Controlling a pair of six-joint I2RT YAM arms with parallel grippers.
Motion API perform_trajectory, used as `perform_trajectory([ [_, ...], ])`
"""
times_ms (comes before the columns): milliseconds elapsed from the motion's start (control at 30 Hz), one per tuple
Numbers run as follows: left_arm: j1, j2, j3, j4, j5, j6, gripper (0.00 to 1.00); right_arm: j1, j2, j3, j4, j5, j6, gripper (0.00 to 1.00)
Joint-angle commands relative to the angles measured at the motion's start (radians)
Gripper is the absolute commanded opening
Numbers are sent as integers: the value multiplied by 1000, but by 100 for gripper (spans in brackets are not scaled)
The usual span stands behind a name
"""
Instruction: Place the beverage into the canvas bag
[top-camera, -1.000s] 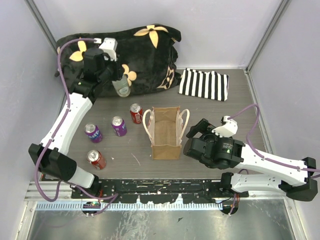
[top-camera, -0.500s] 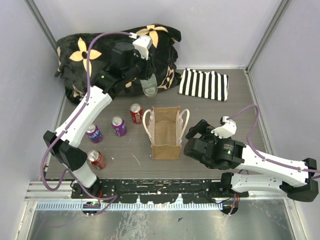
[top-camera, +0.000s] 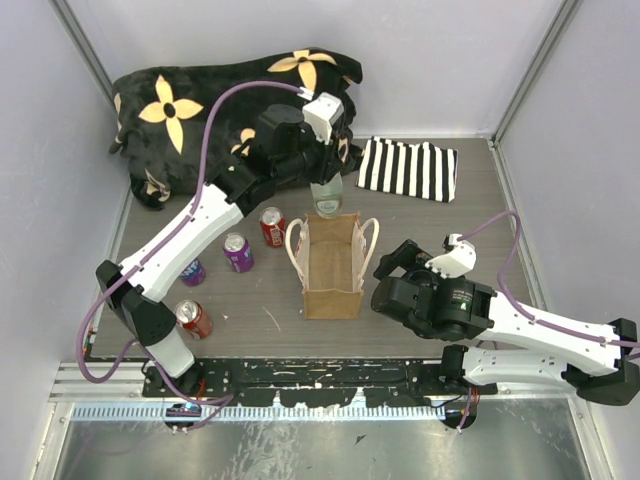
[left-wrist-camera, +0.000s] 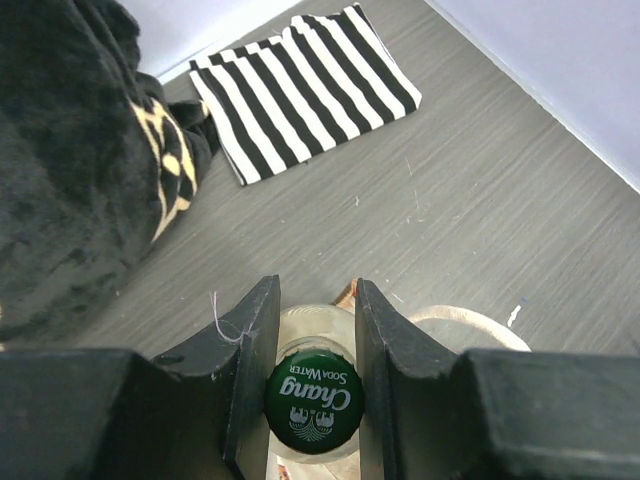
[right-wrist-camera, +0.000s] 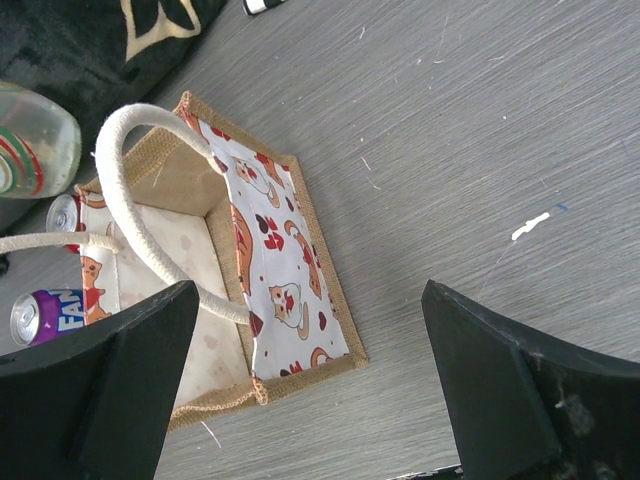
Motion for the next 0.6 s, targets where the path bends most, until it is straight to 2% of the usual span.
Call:
perform_trajectory([
  [0, -19, -18, -23, 166, 18, -21, 0, 4, -25, 3, -29, 30, 33, 100],
  [233, -50, -33, -168, 266, 23, -36, 0, 3, -47, -6, -50, 24, 43, 100],
  [567, -72, -10, -271, 376, 19, -67, 0, 3, -32, -1, -55, 15, 45, 100],
])
